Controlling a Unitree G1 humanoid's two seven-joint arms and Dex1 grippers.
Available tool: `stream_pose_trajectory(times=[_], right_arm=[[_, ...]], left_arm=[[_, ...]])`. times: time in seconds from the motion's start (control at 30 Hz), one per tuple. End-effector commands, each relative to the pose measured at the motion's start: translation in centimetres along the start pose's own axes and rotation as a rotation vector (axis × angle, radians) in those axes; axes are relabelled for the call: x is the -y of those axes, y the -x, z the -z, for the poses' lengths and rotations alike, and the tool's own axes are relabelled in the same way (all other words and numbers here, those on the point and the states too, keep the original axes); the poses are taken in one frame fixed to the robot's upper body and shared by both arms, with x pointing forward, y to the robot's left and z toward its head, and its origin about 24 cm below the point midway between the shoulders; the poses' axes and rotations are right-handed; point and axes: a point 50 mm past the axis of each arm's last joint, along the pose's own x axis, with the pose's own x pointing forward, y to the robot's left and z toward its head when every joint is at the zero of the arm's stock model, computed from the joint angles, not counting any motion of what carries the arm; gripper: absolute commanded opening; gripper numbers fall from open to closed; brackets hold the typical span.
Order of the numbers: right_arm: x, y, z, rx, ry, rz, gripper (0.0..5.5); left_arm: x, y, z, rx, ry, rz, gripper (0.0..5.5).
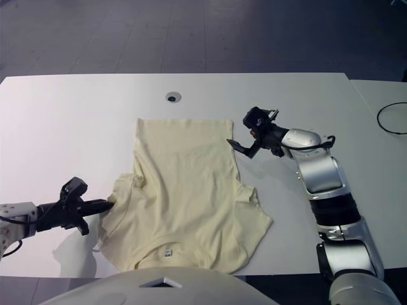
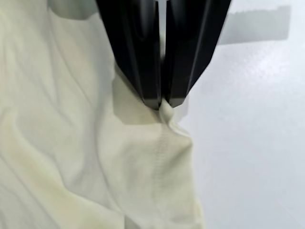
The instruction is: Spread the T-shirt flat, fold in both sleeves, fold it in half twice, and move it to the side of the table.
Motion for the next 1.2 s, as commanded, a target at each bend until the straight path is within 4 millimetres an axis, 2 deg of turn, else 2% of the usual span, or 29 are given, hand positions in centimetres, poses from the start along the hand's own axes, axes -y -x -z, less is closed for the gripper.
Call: stream_pose_trajectory(times=[0.03, 0.33, 0.63, 0.8, 0.9, 1.03, 1.13, 1.2], right_arm=[[-0.1, 0.7, 0.5, -0.021, -0.008, 0.033, 5.4], [-0.3, 1.0, 1.2, -0.053, -0.008, 0.07, 5.4], [-0.3, 1.4, 1.7, -0.077, -0.014, 0.102, 5.4], [-0.4, 1.6, 1.9, -0.085, -0.024, 0.119, 5.4], [-0.4, 1.8, 2.1, -0.088, -0.028, 0.126, 5.4], [-0.4, 1.8, 2.3, -0.093, -0.034, 0.134, 5.4], [-0.3, 1.7, 2.4, -0.095, -0.039, 0.14, 5.4], [-0.1, 1.3, 2.4, -0.093, -0.04, 0.144, 5.4]], left_arm=[[-0.9, 0.7, 0.6, -0.076, 0.006, -0.059, 0.01], [-2.0, 1.4, 1.3, -0.133, 0.012, -0.117, 0.01], [-0.2, 1.2, 2.9, -0.175, 0.106, -0.114, 0.01], [-0.2, 1.3, 2.8, -0.174, 0.13, -0.138, 0.01], [-0.6, 1.3, 1.5, -0.092, 0.157, -0.141, 0.69], [-1.5, 2.6, -2.6, 0.108, 0.207, -0.079, 1.26], [-2.5, 4.3, -5.5, 0.211, 0.196, -0.059, 1.84], [-3.3, 4.5, -8.0, 0.294, 0.162, -0.07, 2.21]])
